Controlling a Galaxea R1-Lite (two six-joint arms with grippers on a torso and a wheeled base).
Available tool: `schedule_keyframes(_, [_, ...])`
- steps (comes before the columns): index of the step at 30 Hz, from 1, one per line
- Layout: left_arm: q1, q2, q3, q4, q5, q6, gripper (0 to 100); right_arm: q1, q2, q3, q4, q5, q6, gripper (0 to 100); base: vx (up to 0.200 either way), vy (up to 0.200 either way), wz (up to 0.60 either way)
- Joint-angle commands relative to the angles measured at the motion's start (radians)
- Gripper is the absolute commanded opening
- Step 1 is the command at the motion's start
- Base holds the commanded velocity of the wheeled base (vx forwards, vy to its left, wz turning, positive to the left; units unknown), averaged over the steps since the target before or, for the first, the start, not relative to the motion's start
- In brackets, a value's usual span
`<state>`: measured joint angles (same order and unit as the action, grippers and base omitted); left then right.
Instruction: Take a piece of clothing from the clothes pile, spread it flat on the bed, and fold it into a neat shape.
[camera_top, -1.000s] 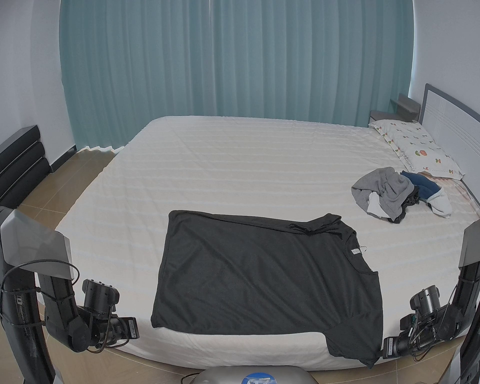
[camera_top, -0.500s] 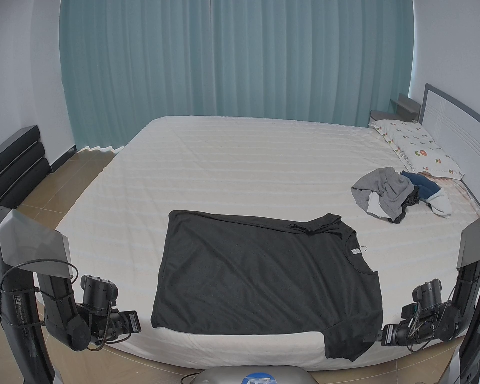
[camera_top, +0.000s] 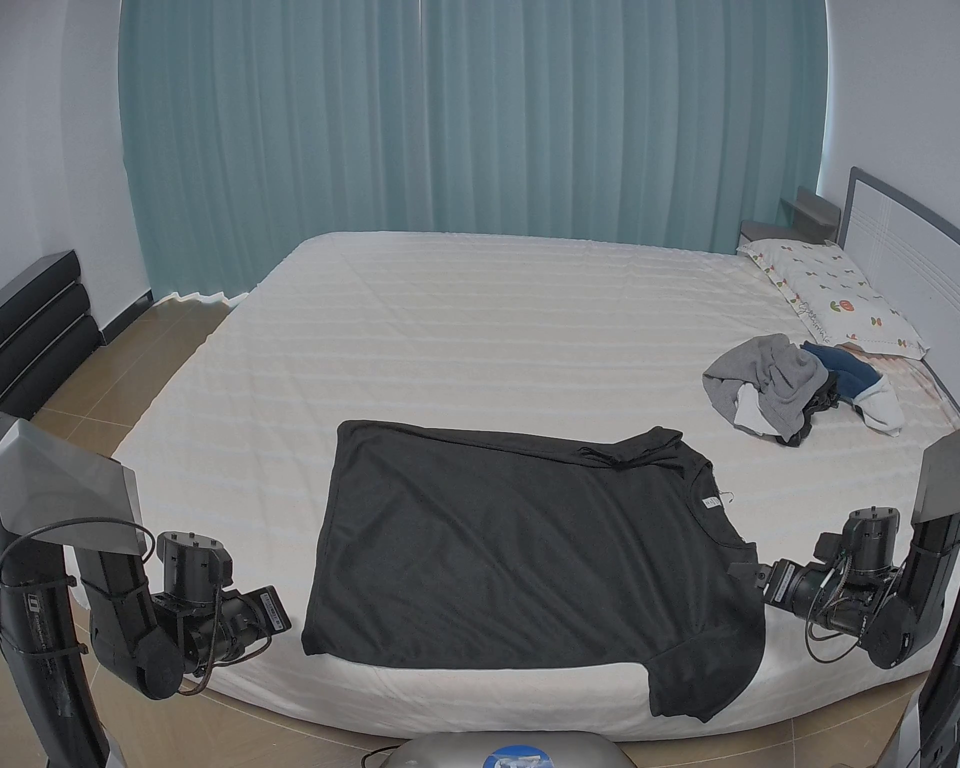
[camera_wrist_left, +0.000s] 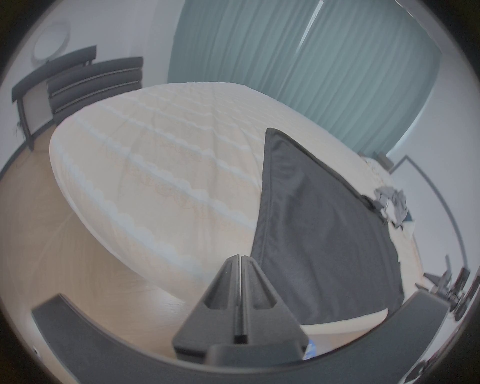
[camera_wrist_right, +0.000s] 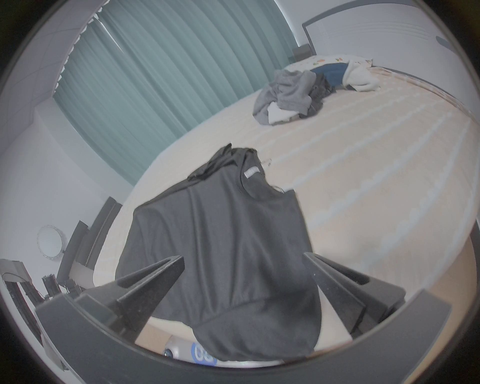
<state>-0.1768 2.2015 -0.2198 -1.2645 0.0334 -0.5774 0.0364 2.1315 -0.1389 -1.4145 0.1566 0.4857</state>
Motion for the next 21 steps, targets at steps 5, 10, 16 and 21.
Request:
schedule_keyframes(5, [-0.067, 0.007, -0.027, -0.003, -0.001, -0.047, 0, 0.045, 0.085, -0.137, 0.002, -0.003, 0.010, 100, 0.000, -0.200, 0.00])
schedule_keyframes(10, [-0.070, 0.007, -0.029, -0.004, -0.001, -0.047, 0, 0.063, 0.096, -0.171, 0.000, -0.003, 0.039, 100, 0.000, -0.160, 0.00])
schedule_keyframes(16, [-0.072, 0.004, -0.036, -0.006, 0.000, -0.056, 0, 0.076, 0.090, -0.194, 0.002, -0.006, 0.074, 100, 0.000, 0.000, 0.00])
schedule_keyframes(21, [-0.070, 0.000, -0.058, -0.015, -0.001, -0.108, 0, 0.103, 0.088, -0.217, 0.000, -0.014, 0.076, 100, 0.000, 0.000, 0.00])
